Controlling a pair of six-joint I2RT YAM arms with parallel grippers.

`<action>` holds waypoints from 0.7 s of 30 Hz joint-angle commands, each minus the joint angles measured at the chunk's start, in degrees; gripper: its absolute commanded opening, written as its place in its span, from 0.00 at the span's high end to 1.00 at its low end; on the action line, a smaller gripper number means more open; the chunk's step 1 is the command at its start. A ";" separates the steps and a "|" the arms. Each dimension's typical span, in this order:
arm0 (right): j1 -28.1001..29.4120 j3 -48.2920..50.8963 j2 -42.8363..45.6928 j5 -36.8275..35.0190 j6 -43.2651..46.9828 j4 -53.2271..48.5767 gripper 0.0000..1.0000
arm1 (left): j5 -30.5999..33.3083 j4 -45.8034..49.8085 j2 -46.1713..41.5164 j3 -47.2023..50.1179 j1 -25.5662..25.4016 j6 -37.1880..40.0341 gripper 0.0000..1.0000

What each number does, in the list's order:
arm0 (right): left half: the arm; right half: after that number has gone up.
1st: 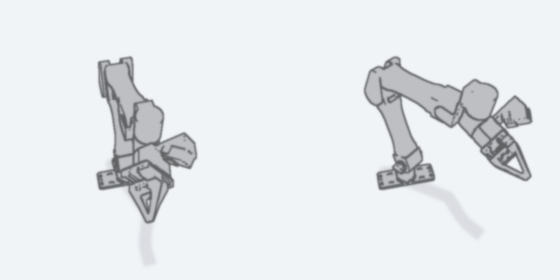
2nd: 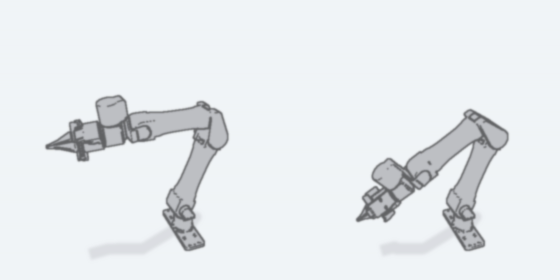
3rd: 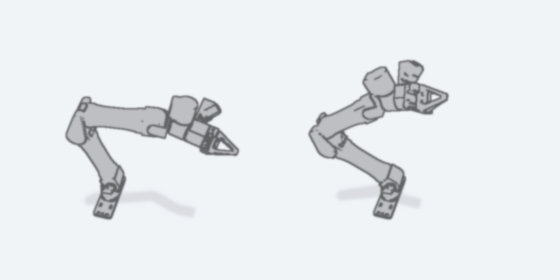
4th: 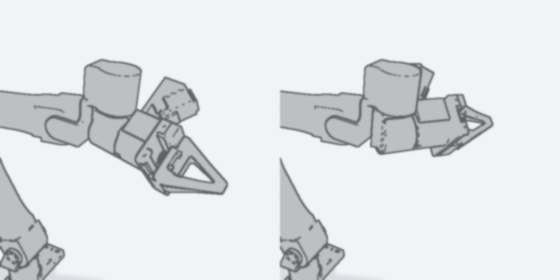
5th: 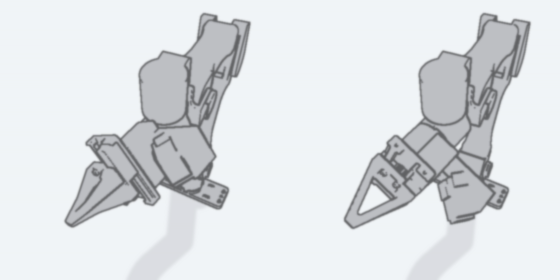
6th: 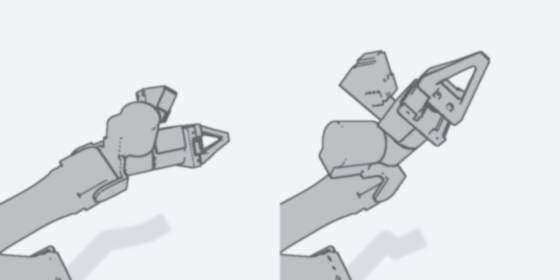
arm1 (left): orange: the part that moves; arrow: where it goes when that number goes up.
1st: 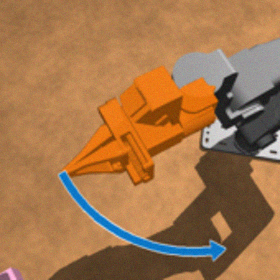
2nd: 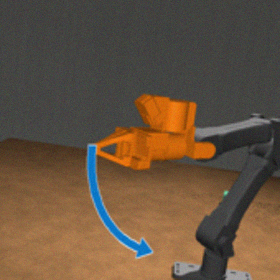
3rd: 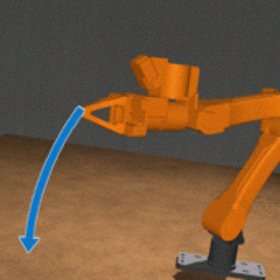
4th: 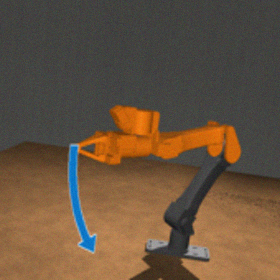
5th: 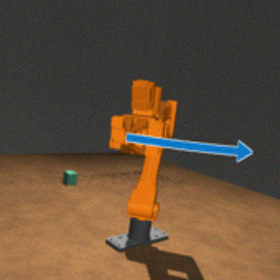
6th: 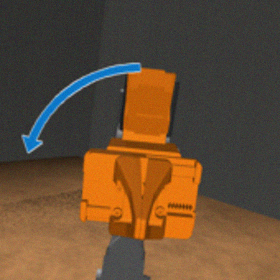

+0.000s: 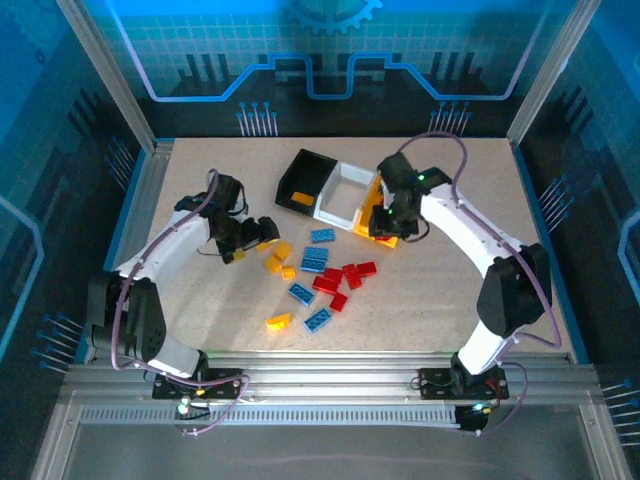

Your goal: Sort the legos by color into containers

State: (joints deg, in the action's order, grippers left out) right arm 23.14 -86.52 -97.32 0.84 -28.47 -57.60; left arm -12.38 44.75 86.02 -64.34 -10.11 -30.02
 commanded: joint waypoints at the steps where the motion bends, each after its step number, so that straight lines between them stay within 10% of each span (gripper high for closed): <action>1: -3.10 -5.06 -5.61 1.99 0.12 -1.26 0.63 | 2.92 3.69 -0.43 -0.40 0.46 1.99 0.06; 21: -7.28 -21.45 -24.19 1.69 3.72 -3.04 0.46 | 7.48 6.09 10.67 -7.75 1.15 2.60 0.01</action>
State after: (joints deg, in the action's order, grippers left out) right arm 16.43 -106.50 -122.28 1.96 -25.39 -58.50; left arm -6.13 49.69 93.97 -69.17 -9.47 -28.62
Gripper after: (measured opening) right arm 0.522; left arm 0.989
